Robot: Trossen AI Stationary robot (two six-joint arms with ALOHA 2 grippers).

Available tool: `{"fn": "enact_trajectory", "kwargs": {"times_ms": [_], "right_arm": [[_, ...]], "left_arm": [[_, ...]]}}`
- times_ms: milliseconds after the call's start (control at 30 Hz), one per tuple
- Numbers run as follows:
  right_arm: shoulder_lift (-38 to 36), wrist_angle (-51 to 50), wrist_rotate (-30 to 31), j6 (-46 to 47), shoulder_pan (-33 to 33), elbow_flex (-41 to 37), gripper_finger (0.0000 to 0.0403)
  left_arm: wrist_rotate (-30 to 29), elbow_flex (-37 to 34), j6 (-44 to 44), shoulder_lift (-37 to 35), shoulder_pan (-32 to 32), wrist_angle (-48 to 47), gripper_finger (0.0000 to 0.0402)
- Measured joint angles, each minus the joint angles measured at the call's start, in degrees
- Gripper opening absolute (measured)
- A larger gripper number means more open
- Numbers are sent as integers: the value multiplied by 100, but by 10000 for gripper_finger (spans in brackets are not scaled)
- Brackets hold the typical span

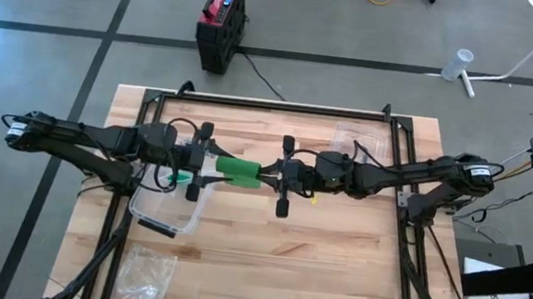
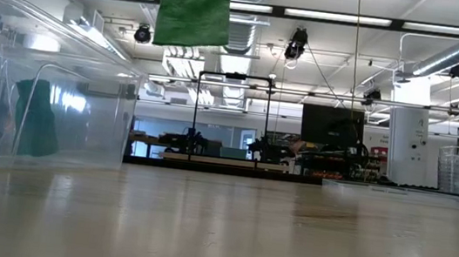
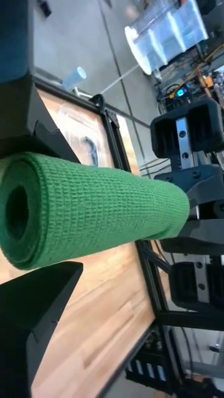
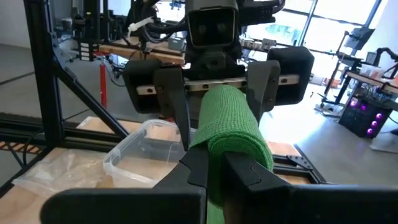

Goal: Roll bandage
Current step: Roll the dark green bandage

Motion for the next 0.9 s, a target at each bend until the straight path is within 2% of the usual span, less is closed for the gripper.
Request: {"fn": "enact_trajectory", "kwargs": {"times_ms": [167, 333, 433, 733, 900], "right_arm": [[-7, -13, 0, -4, 0, 0, 9], [-7, -23, -5, -4, 0, 0, 9], [-14, -25, -16, -4, 2, 0, 9], [-116, 52, -261, 83, 11, 0, 9], [-148, 236, -297, 121, 12, 2, 9]], "left_arm": [[7, -4, -287, 2, -6, 1, 220], [9, -4, -287, -4, -4, -33, 165], [-31, -4, -57, -4, -6, -65, 145], [-276, -9, 27, -44, -7, -20, 166], [-584, -9, -213, -13, -4, 173, 142]]}}
